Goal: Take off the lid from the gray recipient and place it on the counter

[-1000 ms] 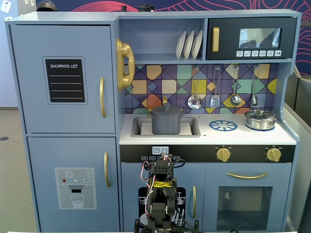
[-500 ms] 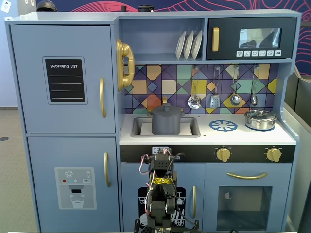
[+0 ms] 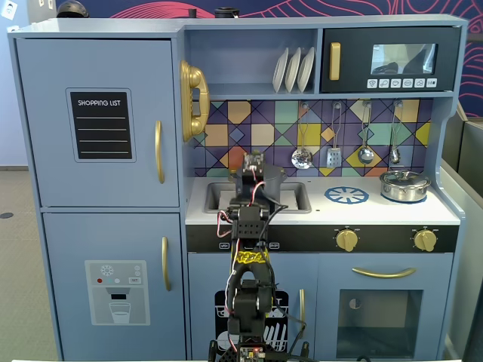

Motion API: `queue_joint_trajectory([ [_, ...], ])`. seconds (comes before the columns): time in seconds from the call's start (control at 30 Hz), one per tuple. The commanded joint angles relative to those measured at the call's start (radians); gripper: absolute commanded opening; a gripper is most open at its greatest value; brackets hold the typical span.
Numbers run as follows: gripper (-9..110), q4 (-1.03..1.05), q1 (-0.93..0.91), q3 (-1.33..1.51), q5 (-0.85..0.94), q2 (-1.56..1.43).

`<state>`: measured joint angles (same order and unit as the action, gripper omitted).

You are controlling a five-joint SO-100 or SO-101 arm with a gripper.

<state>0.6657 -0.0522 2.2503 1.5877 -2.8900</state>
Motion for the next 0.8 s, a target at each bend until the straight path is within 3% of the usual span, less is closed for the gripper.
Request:
queue_joint_trajectory([
  [0.0, 11, -0.236, 0.006, -0.063, -0.017, 0.058],
  [0.23, 23, -0.417, -0.008, -0.064, -0.009, 0.158],
  [0.77, 22, -0.509, -0.025, -0.146, 0.009, 0.394],
])
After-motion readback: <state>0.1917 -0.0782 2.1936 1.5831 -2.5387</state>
